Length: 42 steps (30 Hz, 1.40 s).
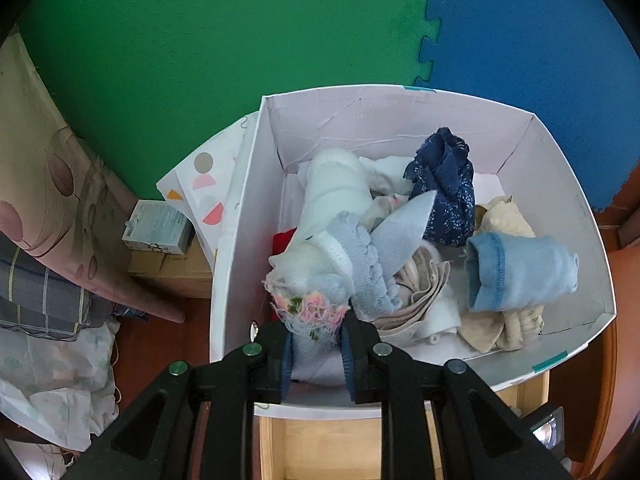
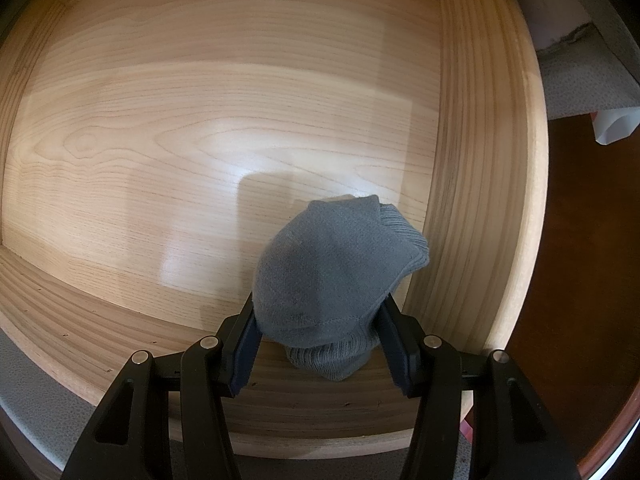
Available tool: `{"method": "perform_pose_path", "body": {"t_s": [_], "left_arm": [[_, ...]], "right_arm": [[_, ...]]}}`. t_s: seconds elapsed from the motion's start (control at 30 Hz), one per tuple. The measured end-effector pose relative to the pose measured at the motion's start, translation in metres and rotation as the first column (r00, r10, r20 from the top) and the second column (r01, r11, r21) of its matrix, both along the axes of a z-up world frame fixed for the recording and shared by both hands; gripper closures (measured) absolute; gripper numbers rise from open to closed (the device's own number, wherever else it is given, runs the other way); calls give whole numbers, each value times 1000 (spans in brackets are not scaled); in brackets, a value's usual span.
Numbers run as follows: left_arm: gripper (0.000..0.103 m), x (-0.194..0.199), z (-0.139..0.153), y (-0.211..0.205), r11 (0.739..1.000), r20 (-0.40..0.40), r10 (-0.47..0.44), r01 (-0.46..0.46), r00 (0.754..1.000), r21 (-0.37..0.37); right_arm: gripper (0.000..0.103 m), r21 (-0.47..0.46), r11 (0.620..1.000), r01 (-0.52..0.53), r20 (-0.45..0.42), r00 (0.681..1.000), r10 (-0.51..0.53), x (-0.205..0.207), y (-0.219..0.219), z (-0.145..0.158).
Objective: Take underwear out of drawer
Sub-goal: 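Open the left tool to drop the pale floral sock into the box, then move the left tool back over the drawer while the right tool lifts the grey sock toward the box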
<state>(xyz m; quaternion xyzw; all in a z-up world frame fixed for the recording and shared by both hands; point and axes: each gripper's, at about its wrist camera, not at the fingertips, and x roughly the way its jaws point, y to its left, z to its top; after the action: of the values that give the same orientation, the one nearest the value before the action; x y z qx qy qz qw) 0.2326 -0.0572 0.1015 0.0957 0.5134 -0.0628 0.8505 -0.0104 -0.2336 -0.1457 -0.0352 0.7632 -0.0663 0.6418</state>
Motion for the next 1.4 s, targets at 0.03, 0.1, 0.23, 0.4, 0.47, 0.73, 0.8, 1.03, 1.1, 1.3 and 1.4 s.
{"method": "perform_pose_path", "body": {"t_s": [0.03, 0.1, 0.23, 0.4, 0.47, 0.73, 0.8, 1.03, 1.1, 1.3, 1.4], "left_arm": [[80, 0, 1, 1, 1000, 3, 3, -3, 1000, -3], [76, -1, 2, 1, 1000, 13, 3, -3, 1000, 10], [75, -8, 8, -3, 999, 47, -11, 9, 999, 44], [72, -23, 20, -8, 999, 71, -35, 32, 997, 39], [69, -31, 25, -8, 999, 84, -46, 44, 995, 32], [65, -67, 47, -2, 998, 165, -67, 62, 984, 33], [65, -82, 50, 3, 998, 190, -68, 64, 979, 27], [64, -137, 25, 18, 998, 214, -60, 59, 975, 11], [64, -151, 11, 21, 998, 227, -59, 54, 972, 26], [64, -175, -51, 33, 1000, 125, -5, 8, 992, -22], [64, -178, -79, 40, 999, 95, 42, -40, 995, -18]], "right_arm": [[51, 0, 1000, 0, 0, 1000, 0, 0, 0, 0], [51, 0, 1000, 0, 0, 1000, 0, 0, 0, 0], [51, -1, 1000, -1, 0, 1000, 1, 0, 0, 0], [51, 0, 1000, -2, 0, 1000, 2, 0, 0, 0], [51, -1, 1000, -2, 0, 1000, 2, 0, 1, 0], [51, -1, 1000, -2, 0, 1000, 2, 0, 1, 0], [51, 0, 1000, -2, 1, 1000, 2, 0, 1, 0], [51, 2, 1000, 1, 5, 1000, -1, 1, 1, 2], [51, 5, 1000, 2, 9, 1000, -2, 0, 0, 2], [53, 19, 1000, -1, 27, 1000, 1, -1, -2, 4], [54, 24, 1000, -2, 47, 999, 1, 0, -3, 7]]}}
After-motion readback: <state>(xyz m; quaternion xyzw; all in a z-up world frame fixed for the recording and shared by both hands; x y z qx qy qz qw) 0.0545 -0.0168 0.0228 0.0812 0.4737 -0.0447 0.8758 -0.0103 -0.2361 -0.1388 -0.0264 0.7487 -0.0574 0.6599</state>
